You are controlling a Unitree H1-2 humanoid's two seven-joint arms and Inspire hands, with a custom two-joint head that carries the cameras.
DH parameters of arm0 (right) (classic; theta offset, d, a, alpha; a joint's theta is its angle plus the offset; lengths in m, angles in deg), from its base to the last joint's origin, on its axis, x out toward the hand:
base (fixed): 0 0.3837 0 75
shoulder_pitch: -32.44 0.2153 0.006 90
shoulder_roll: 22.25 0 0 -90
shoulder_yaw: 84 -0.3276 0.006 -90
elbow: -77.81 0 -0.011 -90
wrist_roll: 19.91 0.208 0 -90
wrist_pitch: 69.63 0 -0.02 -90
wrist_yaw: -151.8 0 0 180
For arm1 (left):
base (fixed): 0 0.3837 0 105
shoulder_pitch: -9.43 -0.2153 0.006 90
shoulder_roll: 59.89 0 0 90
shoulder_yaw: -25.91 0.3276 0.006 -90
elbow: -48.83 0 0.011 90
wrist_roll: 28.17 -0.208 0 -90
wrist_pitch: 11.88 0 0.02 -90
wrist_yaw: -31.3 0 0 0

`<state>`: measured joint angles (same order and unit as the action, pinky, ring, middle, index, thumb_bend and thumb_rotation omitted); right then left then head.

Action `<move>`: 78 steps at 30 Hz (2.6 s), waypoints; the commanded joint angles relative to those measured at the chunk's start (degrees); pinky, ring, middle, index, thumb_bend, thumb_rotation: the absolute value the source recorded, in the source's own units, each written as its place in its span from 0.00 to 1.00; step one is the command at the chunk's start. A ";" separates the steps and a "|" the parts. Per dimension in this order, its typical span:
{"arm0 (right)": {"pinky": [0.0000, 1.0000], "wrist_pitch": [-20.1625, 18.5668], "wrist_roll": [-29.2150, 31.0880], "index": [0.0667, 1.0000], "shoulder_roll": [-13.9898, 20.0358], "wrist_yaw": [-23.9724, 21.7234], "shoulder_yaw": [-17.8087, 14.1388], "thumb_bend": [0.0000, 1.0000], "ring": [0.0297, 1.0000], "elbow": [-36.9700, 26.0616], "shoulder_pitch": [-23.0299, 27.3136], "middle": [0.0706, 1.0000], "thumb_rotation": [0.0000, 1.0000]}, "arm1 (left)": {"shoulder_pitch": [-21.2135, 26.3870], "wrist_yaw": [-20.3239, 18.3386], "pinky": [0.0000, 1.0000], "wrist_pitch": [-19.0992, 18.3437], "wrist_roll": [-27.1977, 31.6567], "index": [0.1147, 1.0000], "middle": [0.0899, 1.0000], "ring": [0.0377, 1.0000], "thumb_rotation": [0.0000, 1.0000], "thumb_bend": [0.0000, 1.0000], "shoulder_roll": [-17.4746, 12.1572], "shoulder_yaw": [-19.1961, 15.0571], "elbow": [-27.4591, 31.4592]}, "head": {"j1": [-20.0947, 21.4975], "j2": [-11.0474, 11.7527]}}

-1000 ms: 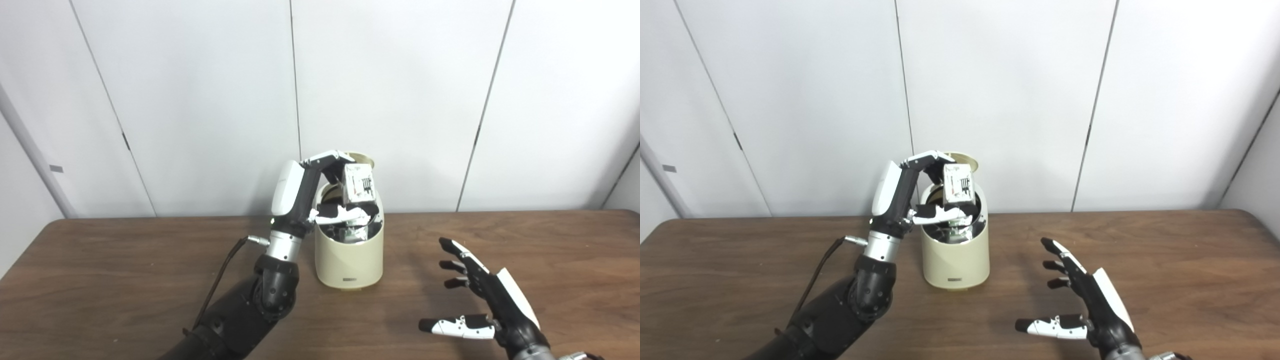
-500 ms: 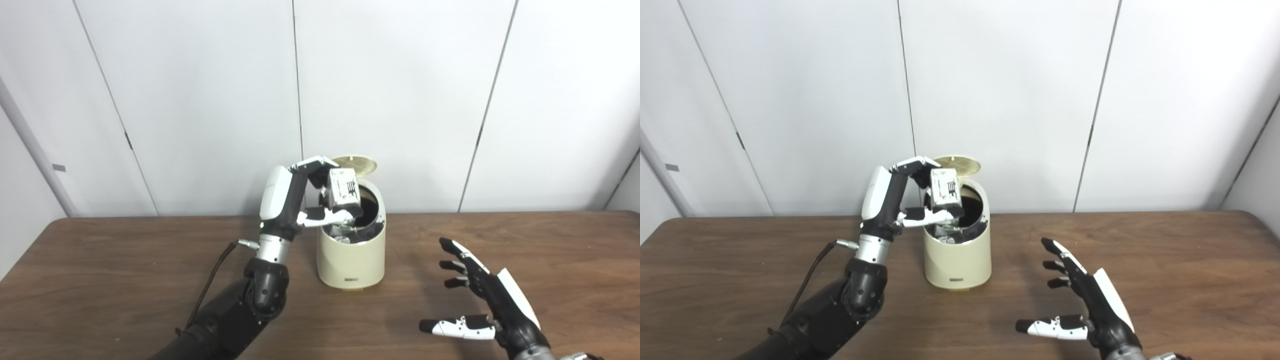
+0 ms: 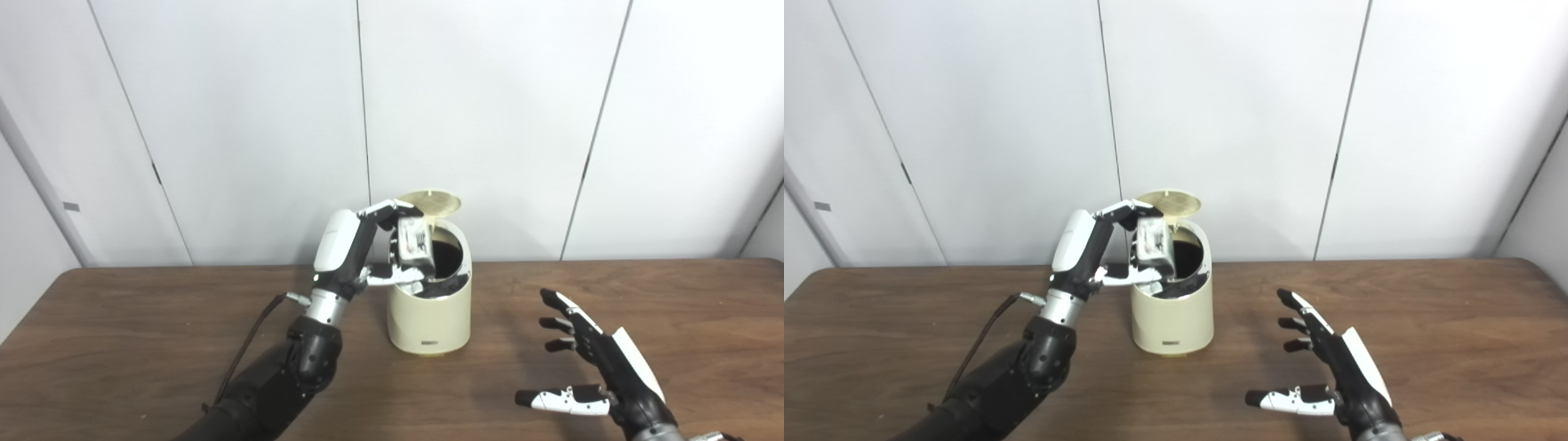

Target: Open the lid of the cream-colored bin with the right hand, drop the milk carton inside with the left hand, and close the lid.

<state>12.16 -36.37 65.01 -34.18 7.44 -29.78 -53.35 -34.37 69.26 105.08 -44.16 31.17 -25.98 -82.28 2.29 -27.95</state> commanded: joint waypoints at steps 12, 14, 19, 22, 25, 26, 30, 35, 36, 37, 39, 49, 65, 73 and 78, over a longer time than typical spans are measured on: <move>0.66 1.19 -0.17 0.90 0.01 0.68 0.03 0.72 0.82 -1.83 1.27 0.92 0.16 | 0.38 -3.16 0.65 -0.04 -0.43 0.70 0.75 0.74 0.34 0.94 -0.12 -3.66 4.51 | -0.49 0.14; 0.67 1.16 -0.19 0.90 -0.12 0.73 0.08 0.72 0.82 -1.84 1.27 0.92 0.16 | 0.19 -3.41 0.65 -0.04 -0.38 0.70 0.74 0.73 0.34 0.95 -0.16 -3.90 5.08 | -0.58 0.19; 0.68 0.98 -0.12 0.90 -0.29 0.56 0.13 0.72 0.82 -1.96 1.25 0.92 0.15 | -0.55 -3.94 0.62 -0.04 -0.29 0.69 0.73 0.71 0.32 0.91 -0.38 -4.51 6.73 | -0.82 0.30; 0.67 0.79 -0.19 0.90 -0.36 0.54 0.15 0.72 0.83 -2.20 1.21 0.92 0.14 | -1.33 -4.72 0.55 -0.04 1.27 0.67 0.69 0.65 0.30 0.86 -0.34 -5.47 8.30 | -1.04 0.33; 0.68 1.35 0.19 0.90 -0.27 0.63 -0.02 0.73 0.83 -1.61 1.23 0.92 0.14 | -2.92 -7.23 0.45 -0.04 5.18 0.61 0.60 0.55 0.20 0.78 -0.26 -7.76 11.84 | -1.44 0.39; 0.68 1.49 0.23 0.90 -0.22 0.67 -0.06 0.73 0.83 -1.43 1.24 0.92 0.14 | -3.49 -8.14 0.44 -0.04 6.13 0.60 0.60 0.54 0.19 0.77 -0.31 -8.62 13.12 | -1.53 0.41; 0.69 1.05 0.34 0.90 -0.01 0.49 -0.21 0.73 0.83 -1.21 1.55 0.92 0.14 | -6.52 -12.26 0.40 -0.04 9.36 0.46 0.52 0.48 0.08 0.57 -1.53 -13.19 20.41 | -1.82 0.40; 0.68 0.98 0.31 0.90 0.30 0.43 -0.39 0.72 0.82 -0.87 1.88 0.92 0.13 | -10.11 -19.58 0.41 -0.04 13.56 0.44 0.44 0.47 0.01 0.52 -1.59 -20.33 26.23 | -2.24 0.39; 0.68 0.98 0.48 0.90 0.34 0.34 -0.44 0.72 0.82 -0.91 1.90 0.92 0.13 | -10.82 -21.08 0.42 -0.04 14.33 0.44 0.44 0.47 0.00 0.52 -1.50 -21.86 27.11 | -2.37 0.37; 0.68 0.83 0.60 0.90 0.37 0.23 -0.46 0.72 0.82 -1.06 1.93 0.92 0.13 | -11.52 -22.41 0.42 -0.04 14.86 0.44 0.43 0.47 0.00 0.52 -1.40 -23.37 27.89 | -2.44 0.30; 0.68 0.55 0.69 0.90 0.46 0.10 -0.48 0.72 0.82 -1.28 2.00 0.92 0.13 | -13.25 -24.89 0.42 -0.06 16.20 0.44 0.43 0.47 0.00 0.51 -1.36 -26.46 29.49 | -2.57 0.20; 0.69 0.08 1.57 0.90 0.76 -0.63 -0.49 0.72 0.82 -1.70 2.21 0.93 0.09 | -23.78 -35.27 0.55 -18.44 22.21 0.79 0.75 0.68 0.31 0.72 -1.80 -34.93 42.00 | -3.44 -0.20; 0.69 -0.34 1.93 0.90 0.28 -0.96 0.10 0.71 0.83 -2.22 2.61 0.94 0.03 | -33.88 -40.70 0.60 -26.32 24.08 0.83 0.80 0.77 0.24 0.75 2.18 -39.22 44.96 | -3.58 -0.48; 0.68 0.70 1.94 0.90 0.23 -0.45 0.13 0.73 0.82 -1.33 2.77 0.93 0.07 | -36.24 -40.88 0.46 -25.18 21.60 0.67 0.66 0.60 0.16 0.72 4.15 -39.11 43.63 | -3.52 -0.28; 0.67 -0.33 2.23 0.90 0.06 -0.71 0.09 0.72 0.82 -1.47 3.45 0.93 0.03 | -36.57 -41.20 0.45 -23.79 19.69 0.64 0.64 0.58 0.18 0.72 4.44 -39.00 42.07 | -3.10 0.06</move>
<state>10.58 -34.63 65.00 -35.30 7.74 -29.78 -52.40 -71.95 28.19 78.66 -23.89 36.08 -64.70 -40.88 -0.79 -27.86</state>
